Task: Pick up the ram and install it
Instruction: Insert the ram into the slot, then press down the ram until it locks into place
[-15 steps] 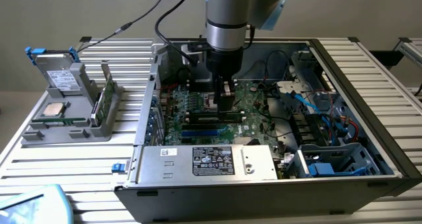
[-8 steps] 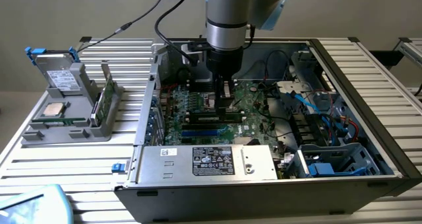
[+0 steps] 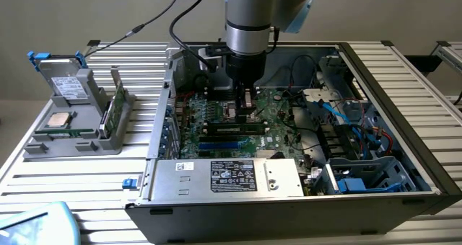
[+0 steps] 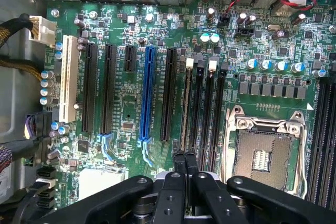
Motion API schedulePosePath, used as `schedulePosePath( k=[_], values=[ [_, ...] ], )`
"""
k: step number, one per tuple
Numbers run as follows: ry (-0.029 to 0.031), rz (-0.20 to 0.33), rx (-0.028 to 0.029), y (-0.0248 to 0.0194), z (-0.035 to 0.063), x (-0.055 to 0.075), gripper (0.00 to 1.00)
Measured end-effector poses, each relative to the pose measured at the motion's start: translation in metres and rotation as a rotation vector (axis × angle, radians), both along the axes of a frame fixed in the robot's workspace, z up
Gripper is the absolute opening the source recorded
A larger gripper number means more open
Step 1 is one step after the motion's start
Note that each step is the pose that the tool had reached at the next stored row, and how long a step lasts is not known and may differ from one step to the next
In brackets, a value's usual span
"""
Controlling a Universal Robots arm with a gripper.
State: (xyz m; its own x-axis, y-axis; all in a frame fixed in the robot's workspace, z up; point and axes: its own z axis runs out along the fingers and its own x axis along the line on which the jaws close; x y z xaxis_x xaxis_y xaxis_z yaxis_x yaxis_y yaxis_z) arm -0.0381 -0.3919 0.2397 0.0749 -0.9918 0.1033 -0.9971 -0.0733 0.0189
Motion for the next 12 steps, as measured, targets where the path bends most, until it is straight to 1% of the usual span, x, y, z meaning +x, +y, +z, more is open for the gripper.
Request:
schedulePosePath(
  k=[12],
  values=[
    [0.0001,0.000,0.0000,0.0000,0.0000,0.0003,0.10]
  ],
)
